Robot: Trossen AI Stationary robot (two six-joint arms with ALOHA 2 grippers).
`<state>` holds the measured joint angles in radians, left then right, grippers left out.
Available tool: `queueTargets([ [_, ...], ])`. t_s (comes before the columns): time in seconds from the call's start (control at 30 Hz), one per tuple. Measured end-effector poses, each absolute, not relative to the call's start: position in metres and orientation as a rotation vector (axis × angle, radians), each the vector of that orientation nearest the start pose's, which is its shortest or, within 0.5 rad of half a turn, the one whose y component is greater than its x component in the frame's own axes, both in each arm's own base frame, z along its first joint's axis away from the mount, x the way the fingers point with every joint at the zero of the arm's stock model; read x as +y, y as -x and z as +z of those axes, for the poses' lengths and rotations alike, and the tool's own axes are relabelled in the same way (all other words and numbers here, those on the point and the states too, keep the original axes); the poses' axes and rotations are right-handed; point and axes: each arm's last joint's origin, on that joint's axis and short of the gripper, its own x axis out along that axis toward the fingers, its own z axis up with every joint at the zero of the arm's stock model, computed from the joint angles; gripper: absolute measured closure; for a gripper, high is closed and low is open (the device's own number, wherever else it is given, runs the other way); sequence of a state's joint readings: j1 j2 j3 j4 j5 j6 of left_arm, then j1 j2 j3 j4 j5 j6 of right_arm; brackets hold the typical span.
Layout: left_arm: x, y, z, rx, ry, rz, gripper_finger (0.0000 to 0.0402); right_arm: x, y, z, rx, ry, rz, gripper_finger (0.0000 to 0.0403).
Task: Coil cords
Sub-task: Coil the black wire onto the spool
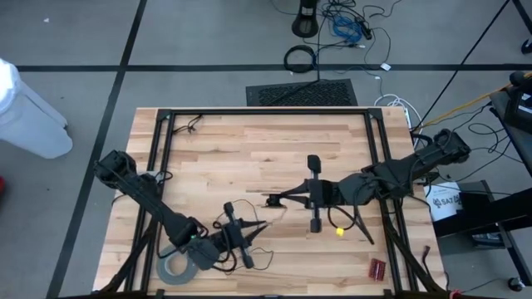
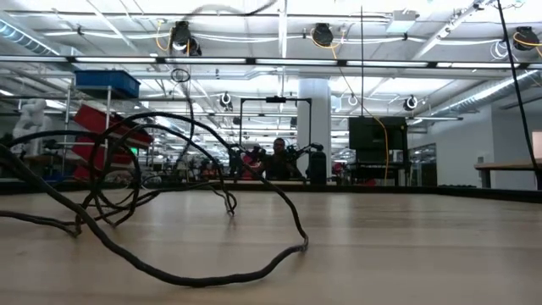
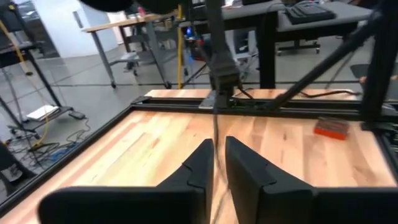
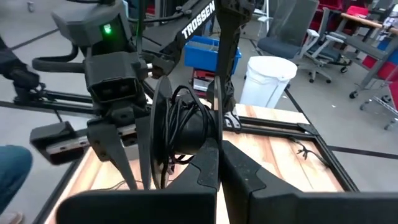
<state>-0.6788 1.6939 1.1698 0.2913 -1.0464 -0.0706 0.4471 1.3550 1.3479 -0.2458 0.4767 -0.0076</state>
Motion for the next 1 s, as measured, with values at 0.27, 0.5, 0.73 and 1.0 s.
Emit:
queueTargets([
  [0.27, -0.233, -0.294, 0.276, 0.142, -0.171, 0.332, 0.0327, 0.127, -0.265, 0.399, 0.228, 0.124, 0.015, 0.0403],
  [0.5, -0.240, -0.273, 0.330, 0.036, -0.146, 0.457, 0.0327, 0.135, -0.259, 0.401, 0.217, 0.127, 0.027, 0.0403],
  [0.73, -0.242, -0.269, 0.377, 0.024, -0.391, 0.420, 0.0327, 0.140, -0.261, 0.397, 0.224, 0.163, 0.044, 0.0403],
  [1.0, -0.236, -0.281, 0.371, 0.011, -0.379, 0.273, 0.0298, 0.143, -0.266, 0.393, 0.239, 0.149, 0.041, 0.0403],
])
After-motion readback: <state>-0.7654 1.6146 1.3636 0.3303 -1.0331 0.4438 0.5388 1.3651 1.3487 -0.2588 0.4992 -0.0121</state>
